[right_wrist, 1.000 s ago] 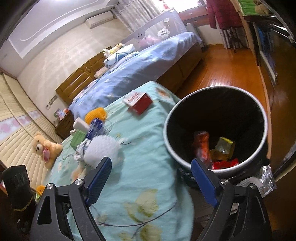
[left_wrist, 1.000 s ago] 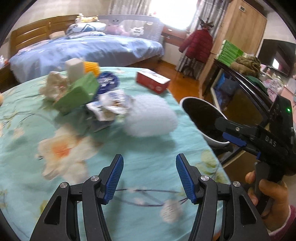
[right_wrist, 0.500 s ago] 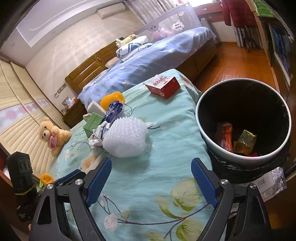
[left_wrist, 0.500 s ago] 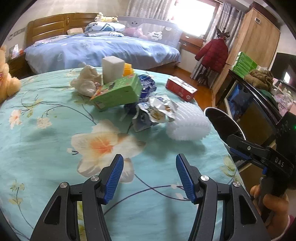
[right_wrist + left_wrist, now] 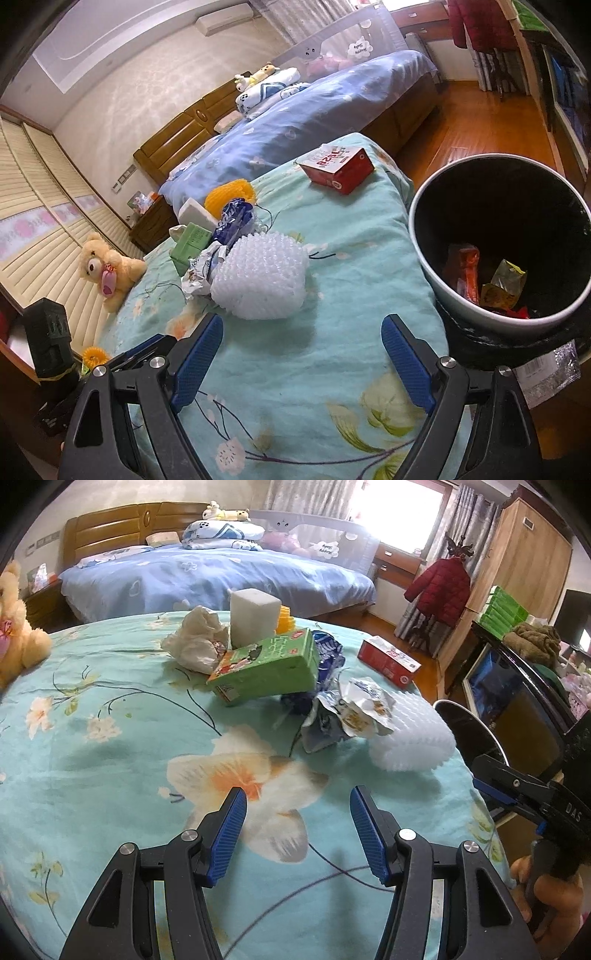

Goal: Collect trash
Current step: 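Move both open tools back to the remaining trash on the table, then grasp the white foam net with the right tool while the left tool grasps a foil wrapper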

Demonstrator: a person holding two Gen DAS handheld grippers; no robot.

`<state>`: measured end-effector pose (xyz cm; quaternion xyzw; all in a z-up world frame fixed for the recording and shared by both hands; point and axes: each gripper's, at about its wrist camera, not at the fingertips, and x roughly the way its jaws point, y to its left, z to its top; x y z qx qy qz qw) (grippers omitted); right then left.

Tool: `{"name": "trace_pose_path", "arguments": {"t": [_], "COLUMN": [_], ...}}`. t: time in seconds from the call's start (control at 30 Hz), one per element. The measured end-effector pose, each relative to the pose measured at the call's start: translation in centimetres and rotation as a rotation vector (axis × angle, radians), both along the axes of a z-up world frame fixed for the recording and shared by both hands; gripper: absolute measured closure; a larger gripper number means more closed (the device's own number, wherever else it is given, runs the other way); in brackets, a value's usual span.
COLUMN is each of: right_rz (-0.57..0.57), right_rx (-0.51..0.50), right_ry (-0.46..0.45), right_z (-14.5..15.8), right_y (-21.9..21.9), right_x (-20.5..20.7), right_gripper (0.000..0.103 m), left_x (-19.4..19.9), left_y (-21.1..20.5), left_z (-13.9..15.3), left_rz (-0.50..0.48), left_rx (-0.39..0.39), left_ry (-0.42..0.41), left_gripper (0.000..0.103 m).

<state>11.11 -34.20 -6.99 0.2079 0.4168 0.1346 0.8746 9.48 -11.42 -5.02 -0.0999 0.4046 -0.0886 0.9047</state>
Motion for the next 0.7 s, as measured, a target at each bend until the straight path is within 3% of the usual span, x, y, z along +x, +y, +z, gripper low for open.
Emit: {"name": "trace_pose_path", "arguments": {"t": [0.2, 0.33, 0.47, 0.6, 0.7], "right_rz": [0.001, 0.009, 0.031, 0.066, 0.076], "right_rx": [0.055, 0.094, 0.131, 0.159, 0.162], "right_ry": [0.021, 0.042, 0.057, 0.074, 0.081], "right_z": [-0.8, -1.3, -1.6, -2.1, -2.4], "right_y": [0.1, 0.3, 0.8, 1.3, 1.4], "right_x": [1.5, 2.7, 3.9, 4.9, 4.9], "right_gripper": [0.016, 0.031, 0.038, 0.065, 0.076], "left_x": [2.1, 3.9, 5.5, 6.8, 7.5], "left_y": [-0.3, -0.3, -0.6, -1.2, -2.0], "left_z": [0.0, -0.2, -0.6, -0.9, -0.9], "left_rz": [-0.035, -0.061, -0.090, -0.118, -0.143], "left_rx": [0.033, 0.039, 0.045, 0.037, 0.038], "left_ry": [-0.010, 0.001, 0.015, 0.024, 0.016], "left_gripper": [0.046, 0.054, 0.057, 0.060, 0.064]}}
